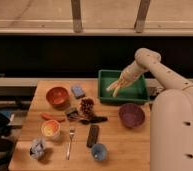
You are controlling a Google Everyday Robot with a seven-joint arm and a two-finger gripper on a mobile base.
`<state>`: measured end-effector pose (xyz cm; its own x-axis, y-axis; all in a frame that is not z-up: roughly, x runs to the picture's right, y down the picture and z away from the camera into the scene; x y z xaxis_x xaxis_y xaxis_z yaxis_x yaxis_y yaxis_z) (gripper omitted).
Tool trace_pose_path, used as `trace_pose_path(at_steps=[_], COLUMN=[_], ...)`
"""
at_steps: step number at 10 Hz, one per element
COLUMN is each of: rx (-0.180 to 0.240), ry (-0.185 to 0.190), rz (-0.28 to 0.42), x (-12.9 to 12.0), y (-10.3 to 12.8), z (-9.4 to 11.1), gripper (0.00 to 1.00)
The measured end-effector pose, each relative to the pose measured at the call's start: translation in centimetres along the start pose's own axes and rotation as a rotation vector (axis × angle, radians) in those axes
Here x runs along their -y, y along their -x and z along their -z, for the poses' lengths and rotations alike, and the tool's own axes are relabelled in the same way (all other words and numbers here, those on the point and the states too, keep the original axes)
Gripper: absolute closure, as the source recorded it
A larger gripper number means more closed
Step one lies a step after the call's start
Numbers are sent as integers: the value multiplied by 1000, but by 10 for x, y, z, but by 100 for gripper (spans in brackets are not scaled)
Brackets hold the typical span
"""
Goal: Place banana in tray
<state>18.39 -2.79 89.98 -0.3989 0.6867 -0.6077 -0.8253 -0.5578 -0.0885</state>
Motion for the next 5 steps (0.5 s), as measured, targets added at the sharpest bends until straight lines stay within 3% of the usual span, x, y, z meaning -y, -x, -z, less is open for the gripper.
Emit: trace_pose_path(at_steps=[5], rx=[1], ry=[1], rz=[0], x=[0], y=[0], z=[0], gripper=[20])
